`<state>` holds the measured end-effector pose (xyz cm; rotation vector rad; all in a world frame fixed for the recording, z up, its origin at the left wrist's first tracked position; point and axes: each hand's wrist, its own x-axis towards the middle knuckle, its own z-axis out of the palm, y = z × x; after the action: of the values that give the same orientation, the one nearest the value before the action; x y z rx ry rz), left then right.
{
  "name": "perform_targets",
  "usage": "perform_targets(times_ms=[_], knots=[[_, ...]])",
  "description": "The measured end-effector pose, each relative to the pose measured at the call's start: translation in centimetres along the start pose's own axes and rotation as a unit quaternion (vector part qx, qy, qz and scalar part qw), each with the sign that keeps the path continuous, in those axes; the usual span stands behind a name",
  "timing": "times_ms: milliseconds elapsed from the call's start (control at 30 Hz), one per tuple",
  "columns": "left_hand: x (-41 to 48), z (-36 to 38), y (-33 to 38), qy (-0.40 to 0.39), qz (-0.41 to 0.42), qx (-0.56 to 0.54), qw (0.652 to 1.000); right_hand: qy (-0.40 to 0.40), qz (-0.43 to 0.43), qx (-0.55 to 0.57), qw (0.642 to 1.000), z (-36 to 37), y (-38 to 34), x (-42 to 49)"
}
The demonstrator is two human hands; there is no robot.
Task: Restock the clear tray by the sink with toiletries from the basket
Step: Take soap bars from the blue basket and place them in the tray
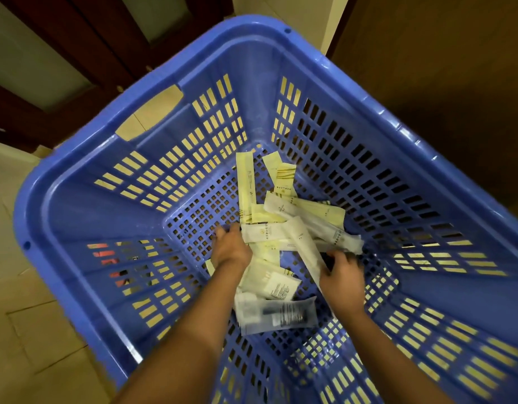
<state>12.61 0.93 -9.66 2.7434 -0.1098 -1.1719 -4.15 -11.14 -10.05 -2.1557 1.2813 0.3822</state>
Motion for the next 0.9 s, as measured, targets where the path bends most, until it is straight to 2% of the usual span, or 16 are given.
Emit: perform_targets(times_ms=[200, 367, 467, 533, 567, 600, 667, 700, 733, 767, 800, 900], knots=[[1.1, -0.2, 0.0, 0.043, 0.041, 0.052, 0.997, -0.004, -0.064, 0.041, 0.997, 0.0, -2.9, -0.3], [0.2, -0.6, -0.8, 0.062, -0.015, 0.025, 0.998, -0.03, -0.082, 0.063, 0.994, 0.0, -4.2, -0.4], [-1.3, -1.3, -0.8, 0.081, -0.077, -0.044, 0.993, -0.043, -0.084, 0.084, 0.992, -1.0, -4.6, -0.7], [-2.7, -1.8, -0.2, 0.088, -0.121, -0.176, 0.973, -0.056, -0.081, 0.102, 0.99, -2.0, -5.1, -1.0], [-3.5, -2.2, 0.2, 0.082, -0.137, -0.294, 0.942, -0.061, -0.082, 0.11, 0.989, -2.6, -5.4, -1.2], [-4.3, -2.4, 0.5, 0.051, -0.146, -0.434, 0.888, -0.066, -0.082, 0.116, 0.988, -3.1, -5.6, -1.3], [-6.5, -3.3, 1.1, -0.067, -0.141, -0.661, 0.734, -0.075, -0.084, 0.123, 0.986, -4.4, -6.1, -1.3], [-7.4, -3.7, 1.3, -0.12, -0.126, -0.734, 0.656, -0.078, -0.081, 0.125, 0.986, -4.9, -6.2, -1.1], [-8.3, -4.0, 1.5, -0.162, -0.11, -0.777, 0.599, -0.08, -0.076, 0.126, 0.986, -5.4, -6.2, -0.8], [-8.9, -4.3, 1.8, -0.194, -0.093, -0.797, 0.564, -0.081, -0.066, 0.126, 0.987, -5.8, -6.0, -0.5], [-9.1, -4.4, 2.1, -0.21, -0.081, -0.807, 0.546, -0.081, -0.054, 0.128, 0.987, -6.0, -5.6, 0.0], [-9.0, -3.9, 3.0, -0.229, -0.074, -0.818, 0.522, -0.099, -0.017, 0.118, 0.988, -5.2, -3.6, 1.3]])
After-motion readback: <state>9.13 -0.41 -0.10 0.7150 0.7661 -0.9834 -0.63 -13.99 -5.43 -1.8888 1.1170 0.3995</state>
